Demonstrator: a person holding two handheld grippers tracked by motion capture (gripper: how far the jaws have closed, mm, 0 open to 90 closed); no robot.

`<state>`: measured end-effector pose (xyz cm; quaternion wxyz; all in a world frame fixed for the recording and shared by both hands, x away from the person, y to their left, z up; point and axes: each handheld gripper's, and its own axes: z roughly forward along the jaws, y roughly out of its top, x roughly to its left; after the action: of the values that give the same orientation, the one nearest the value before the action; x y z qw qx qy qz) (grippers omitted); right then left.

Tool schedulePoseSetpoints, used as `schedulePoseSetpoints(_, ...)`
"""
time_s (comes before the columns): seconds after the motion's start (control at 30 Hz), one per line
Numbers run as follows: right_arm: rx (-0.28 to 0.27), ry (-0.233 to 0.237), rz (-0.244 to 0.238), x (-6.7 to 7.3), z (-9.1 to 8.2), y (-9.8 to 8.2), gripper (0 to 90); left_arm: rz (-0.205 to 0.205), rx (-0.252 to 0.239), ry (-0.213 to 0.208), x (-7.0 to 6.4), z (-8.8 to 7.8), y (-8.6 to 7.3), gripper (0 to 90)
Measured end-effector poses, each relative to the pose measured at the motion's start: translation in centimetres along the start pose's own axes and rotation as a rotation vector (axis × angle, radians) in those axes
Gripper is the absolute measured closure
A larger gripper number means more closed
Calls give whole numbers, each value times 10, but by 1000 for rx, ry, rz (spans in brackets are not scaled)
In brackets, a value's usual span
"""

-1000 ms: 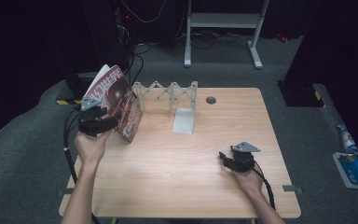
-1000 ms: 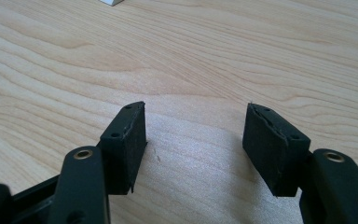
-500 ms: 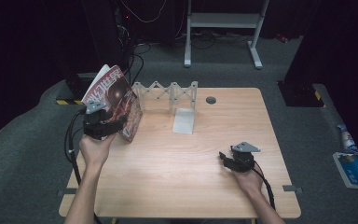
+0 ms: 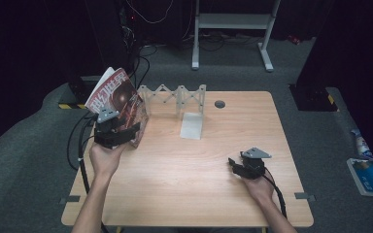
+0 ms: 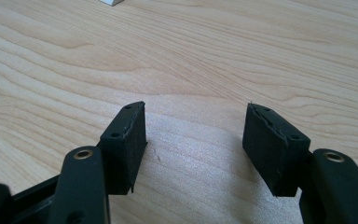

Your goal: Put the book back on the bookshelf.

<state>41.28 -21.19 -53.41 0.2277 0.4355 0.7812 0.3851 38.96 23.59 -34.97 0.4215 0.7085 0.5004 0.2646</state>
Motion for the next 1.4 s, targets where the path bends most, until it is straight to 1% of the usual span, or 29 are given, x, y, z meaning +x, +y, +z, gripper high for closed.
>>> schedulePoseSetpoints(0.1, 0, 0, 0, 0, 0, 0, 396, 7, 3, -12, -3, 1, 0, 403)
schedulePoseSetpoints(0.13, 0, 0, 0, 0, 0, 0, 396, 0, 0, -18, -4, 2, -1, 403)
schedulePoseSetpoints(0.3, 0, 0, 0, 0, 0, 0, 396, -1, -3, -35, -7, 3, -2, 403)
schedulePoseSetpoints(0.63, 0, 0, 0, 0, 0, 0, 396, 4, -8, -62, -14, 6, -5, 403)
schedulePoseSetpoints(0.83, 0, 0, -1, 0, 0, 0, 397, -12, -18, -87, -18, 9, -8, 403)
schedulePoseSetpoints(1.4, -1, 0, 0, 0, 0, 0, 397, -2, -15, -135, -33, 18, -12, 403)
